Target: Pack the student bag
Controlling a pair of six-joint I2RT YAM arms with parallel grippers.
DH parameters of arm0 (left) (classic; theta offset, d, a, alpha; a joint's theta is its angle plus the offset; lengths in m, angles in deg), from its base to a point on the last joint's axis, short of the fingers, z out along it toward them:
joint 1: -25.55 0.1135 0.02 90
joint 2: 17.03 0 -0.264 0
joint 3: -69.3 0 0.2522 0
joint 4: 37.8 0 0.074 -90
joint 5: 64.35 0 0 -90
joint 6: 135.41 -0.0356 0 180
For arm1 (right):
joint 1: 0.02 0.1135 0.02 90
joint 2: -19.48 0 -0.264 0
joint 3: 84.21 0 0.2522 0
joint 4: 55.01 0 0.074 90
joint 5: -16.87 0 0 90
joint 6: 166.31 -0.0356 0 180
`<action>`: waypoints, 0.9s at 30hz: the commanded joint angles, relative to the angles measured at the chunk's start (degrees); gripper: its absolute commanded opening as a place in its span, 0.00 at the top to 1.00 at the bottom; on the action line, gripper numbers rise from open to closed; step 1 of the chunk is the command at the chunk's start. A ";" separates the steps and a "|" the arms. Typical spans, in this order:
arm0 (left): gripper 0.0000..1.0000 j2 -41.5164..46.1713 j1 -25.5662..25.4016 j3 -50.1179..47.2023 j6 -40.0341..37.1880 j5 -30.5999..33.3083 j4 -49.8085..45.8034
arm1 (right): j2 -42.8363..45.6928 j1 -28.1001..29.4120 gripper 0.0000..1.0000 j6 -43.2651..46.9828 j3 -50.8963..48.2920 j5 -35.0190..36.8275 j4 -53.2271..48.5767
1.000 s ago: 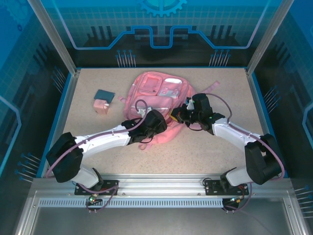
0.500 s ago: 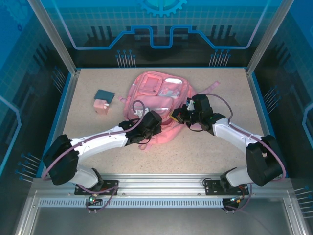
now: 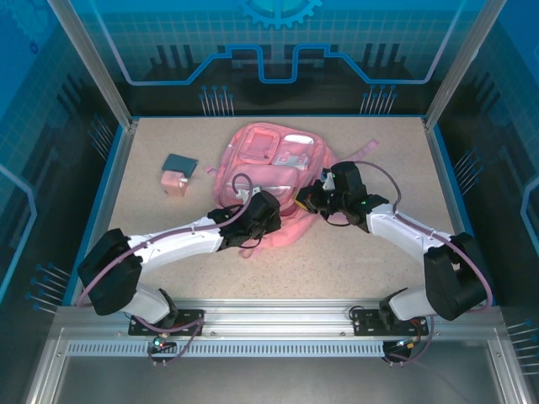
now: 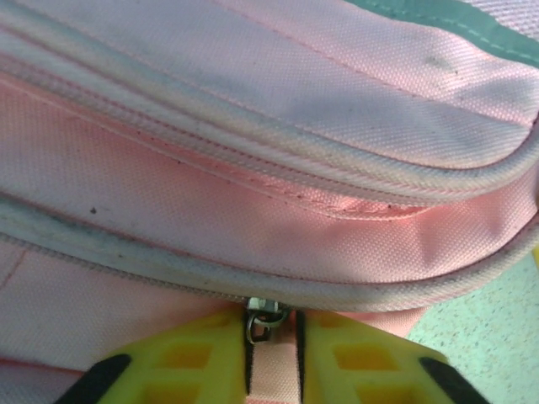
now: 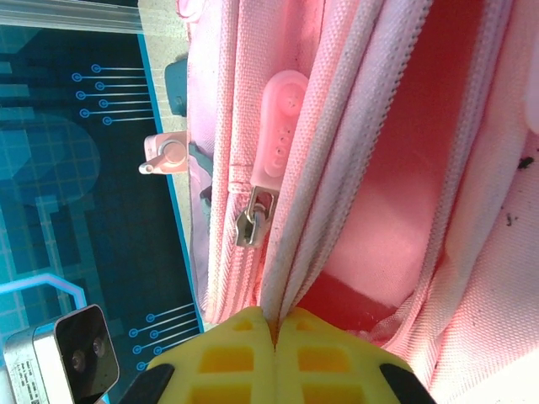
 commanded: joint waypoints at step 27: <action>1.00 2.19 0.47 1.41 -19.09 -16.12 8.77 | 6.12 2.16 0.29 -4.36 -6.24 -0.38 1.18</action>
